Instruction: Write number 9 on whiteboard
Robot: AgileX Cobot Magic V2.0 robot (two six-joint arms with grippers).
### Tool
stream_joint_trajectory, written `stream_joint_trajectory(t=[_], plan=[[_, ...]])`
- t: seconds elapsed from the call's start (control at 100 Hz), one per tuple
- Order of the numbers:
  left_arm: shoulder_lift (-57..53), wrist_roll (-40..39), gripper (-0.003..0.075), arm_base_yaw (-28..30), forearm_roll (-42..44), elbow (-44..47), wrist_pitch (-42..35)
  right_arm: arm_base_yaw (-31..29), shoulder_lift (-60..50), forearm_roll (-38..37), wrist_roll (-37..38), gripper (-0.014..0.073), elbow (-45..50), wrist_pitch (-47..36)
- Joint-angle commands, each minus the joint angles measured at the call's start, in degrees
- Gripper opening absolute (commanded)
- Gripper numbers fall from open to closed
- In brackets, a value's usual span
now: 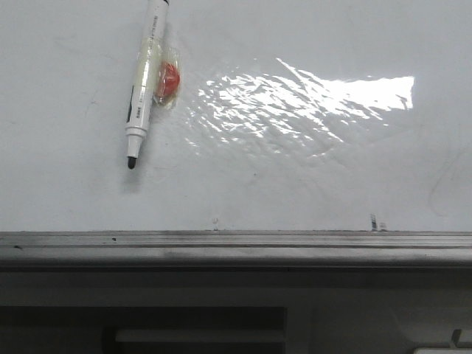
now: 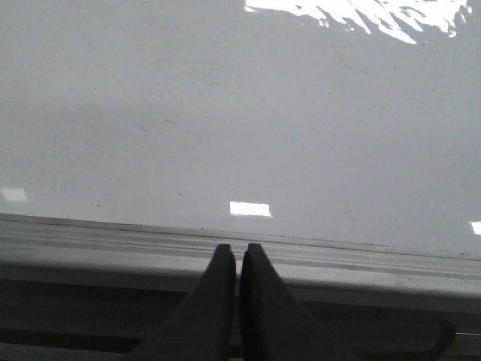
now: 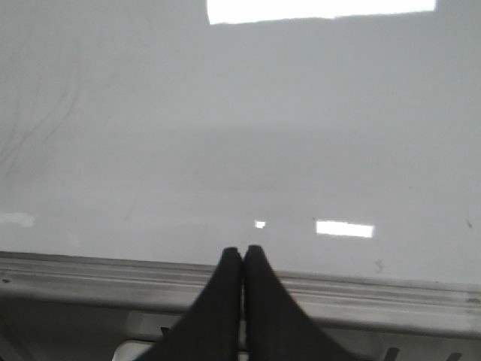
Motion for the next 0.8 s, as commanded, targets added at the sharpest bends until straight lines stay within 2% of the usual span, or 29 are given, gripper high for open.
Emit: stream_joint_trajectory(t=[0.0, 0.56, 0.79], plan=[[0.5, -0.3, -0.0020, 0.0, -0.5, 1.0, -2.8, -0.4, -0.9, -0.4, -0.2, -0.0062, 1.6, -0.8], [0.5, -0.3, -0.0020, 0.0, -0.5, 1.0, -2.9, -0.4, -0.9, -0.4, -0.2, -0.0062, 1.6, -0.8], [0.5, -0.3, -0.0020, 0.0, -0.1, 1.0, -3.2, -0.4, -0.9, -4.4, -0.2, -0.0062, 1.6, -4.3]])
